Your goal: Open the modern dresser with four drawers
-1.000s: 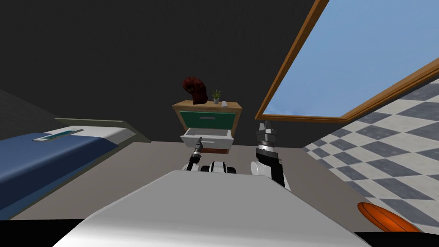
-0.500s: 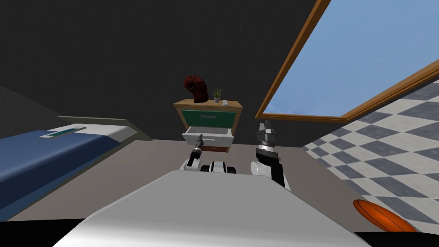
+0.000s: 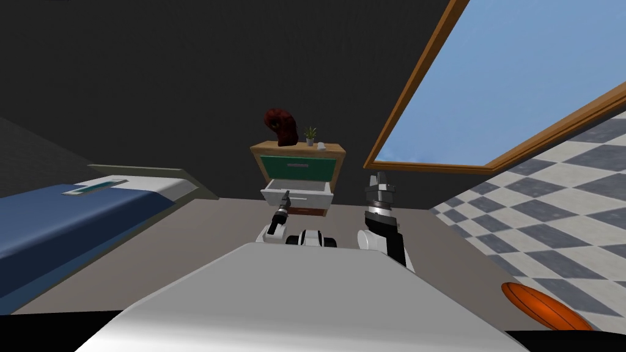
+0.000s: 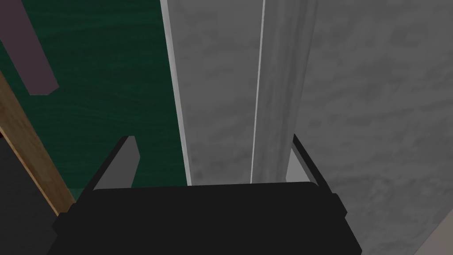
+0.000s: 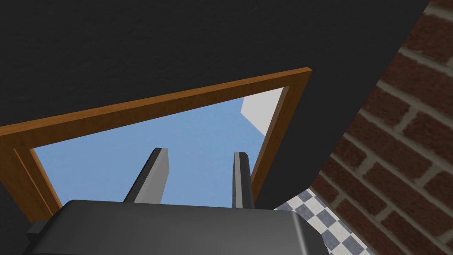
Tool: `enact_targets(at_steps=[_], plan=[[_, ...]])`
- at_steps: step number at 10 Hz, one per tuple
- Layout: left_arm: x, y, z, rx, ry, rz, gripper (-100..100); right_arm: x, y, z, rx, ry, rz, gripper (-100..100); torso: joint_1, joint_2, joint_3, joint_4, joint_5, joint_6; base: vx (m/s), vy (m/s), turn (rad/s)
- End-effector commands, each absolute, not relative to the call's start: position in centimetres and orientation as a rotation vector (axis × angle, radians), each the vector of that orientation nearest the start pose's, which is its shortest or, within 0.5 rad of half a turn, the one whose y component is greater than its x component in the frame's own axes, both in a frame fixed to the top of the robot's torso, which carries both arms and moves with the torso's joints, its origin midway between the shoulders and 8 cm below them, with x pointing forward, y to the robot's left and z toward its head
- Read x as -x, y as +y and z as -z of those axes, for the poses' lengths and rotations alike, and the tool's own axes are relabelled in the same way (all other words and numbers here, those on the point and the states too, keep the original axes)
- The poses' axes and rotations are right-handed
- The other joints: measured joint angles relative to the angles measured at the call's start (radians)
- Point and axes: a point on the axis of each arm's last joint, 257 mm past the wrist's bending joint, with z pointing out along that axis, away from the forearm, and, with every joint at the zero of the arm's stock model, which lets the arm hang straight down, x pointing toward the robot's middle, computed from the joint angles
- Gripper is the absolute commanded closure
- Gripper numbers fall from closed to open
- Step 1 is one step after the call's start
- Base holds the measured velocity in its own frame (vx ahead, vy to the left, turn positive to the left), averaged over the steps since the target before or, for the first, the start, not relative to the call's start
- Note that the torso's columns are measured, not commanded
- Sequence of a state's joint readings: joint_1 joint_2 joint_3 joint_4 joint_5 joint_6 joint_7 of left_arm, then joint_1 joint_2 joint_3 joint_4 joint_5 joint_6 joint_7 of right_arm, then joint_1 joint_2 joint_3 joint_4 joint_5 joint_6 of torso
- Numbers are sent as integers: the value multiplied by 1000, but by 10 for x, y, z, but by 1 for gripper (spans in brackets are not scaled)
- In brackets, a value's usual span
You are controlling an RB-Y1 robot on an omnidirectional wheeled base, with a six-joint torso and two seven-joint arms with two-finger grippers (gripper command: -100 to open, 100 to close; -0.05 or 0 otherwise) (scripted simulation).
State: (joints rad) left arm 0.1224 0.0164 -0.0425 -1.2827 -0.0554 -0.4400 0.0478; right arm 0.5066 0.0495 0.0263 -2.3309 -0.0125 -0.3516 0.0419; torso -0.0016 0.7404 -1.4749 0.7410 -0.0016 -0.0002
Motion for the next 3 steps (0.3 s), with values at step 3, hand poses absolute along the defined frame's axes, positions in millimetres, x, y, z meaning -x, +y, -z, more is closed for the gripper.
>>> enact_targets(at_steps=[3], plan=[[-478,219,320,1164,1214,1229,0,-358,-280,-16,-771,646,-1272,0,1,-2,-1,-2,1,0,0,0,0]])
